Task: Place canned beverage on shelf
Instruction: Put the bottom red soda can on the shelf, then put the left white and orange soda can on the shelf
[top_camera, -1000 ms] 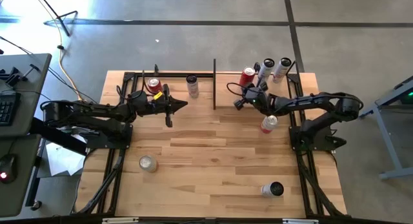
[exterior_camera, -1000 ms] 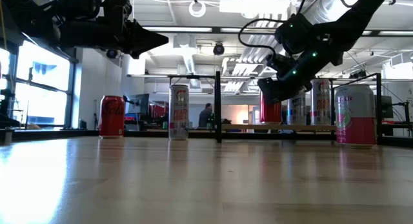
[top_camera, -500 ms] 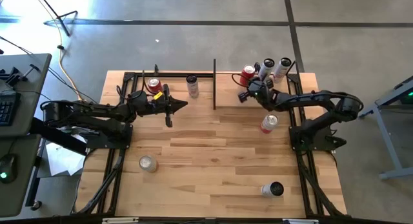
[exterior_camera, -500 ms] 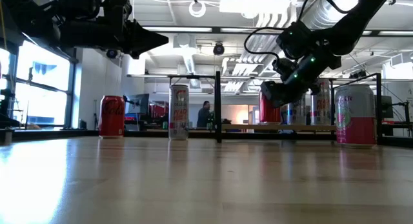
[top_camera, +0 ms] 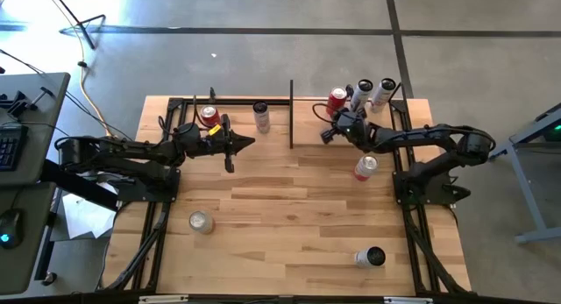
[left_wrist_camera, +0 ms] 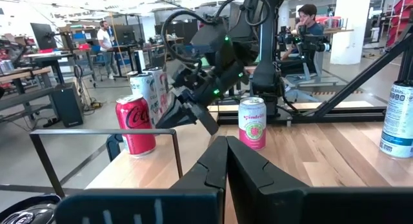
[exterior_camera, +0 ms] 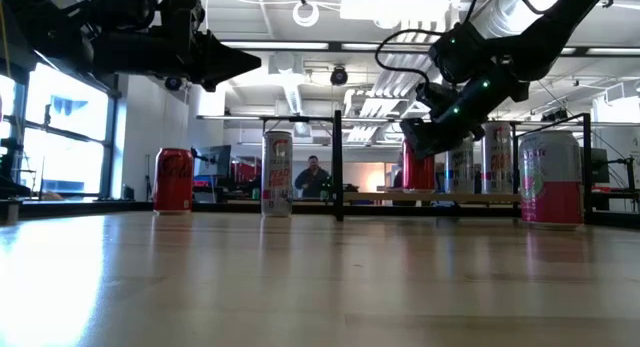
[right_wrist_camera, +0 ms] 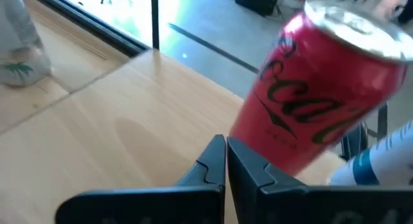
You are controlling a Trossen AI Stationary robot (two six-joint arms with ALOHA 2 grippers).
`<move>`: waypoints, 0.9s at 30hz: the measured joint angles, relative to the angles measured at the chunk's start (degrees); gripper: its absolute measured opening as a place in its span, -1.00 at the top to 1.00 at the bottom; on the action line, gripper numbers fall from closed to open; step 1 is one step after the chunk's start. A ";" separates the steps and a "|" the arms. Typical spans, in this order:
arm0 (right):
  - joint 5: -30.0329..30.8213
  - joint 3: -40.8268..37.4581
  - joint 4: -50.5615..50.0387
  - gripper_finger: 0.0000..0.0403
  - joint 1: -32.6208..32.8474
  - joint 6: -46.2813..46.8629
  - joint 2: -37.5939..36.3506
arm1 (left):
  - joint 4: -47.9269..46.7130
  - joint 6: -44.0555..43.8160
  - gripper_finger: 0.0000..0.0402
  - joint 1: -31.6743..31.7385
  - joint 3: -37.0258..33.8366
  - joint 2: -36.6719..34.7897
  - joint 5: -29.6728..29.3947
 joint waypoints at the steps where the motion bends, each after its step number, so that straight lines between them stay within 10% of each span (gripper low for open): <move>1: -0.03 0.00 0.84 1.00 -0.15 -0.34 0.00 | 0.00 0.00 1.00 0.00 0.00 0.01 0.00; 27: -0.07 0.02 6.61 1.00 0.42 -1.78 -4.77 | -7.36 1.23 1.00 -1.83 0.02 0.02 1.90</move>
